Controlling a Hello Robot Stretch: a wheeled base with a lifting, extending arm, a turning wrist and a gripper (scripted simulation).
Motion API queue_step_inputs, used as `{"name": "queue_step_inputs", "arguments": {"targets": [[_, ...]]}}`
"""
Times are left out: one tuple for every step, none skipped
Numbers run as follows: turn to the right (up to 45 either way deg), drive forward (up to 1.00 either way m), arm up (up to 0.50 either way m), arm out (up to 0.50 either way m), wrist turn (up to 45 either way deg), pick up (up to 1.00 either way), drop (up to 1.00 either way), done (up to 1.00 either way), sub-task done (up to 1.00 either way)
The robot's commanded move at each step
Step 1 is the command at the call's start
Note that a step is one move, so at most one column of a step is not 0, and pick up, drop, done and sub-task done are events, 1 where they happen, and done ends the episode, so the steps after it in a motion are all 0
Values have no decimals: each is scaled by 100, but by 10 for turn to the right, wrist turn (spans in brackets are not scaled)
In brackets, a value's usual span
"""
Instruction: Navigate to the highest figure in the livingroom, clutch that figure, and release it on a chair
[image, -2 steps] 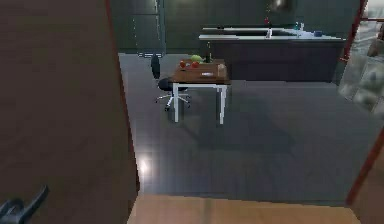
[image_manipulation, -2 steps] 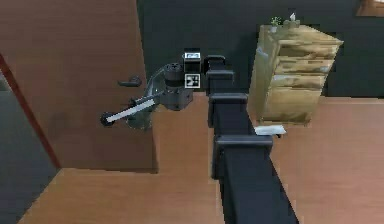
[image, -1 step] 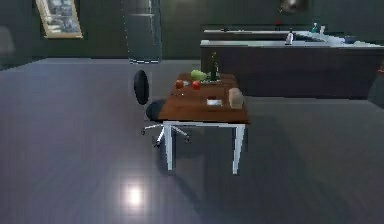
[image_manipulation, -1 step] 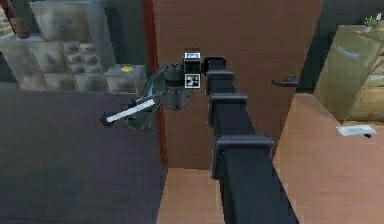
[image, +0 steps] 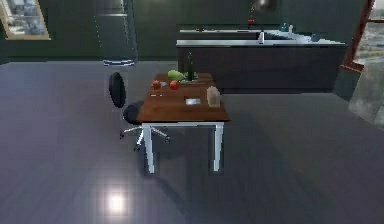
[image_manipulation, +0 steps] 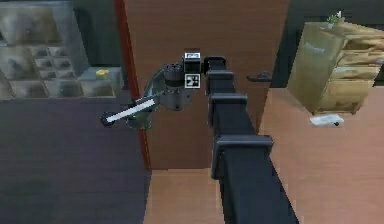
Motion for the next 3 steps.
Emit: {"name": "queue_step_inputs", "arguments": {"targets": [[0, 55, 0, 0, 0, 0, 0, 0, 0], [-420, 0, 0, 0, 0, 0, 0, 0, 0], [0, 40, 0, 0, 0, 0, 0, 0, 0]]}}
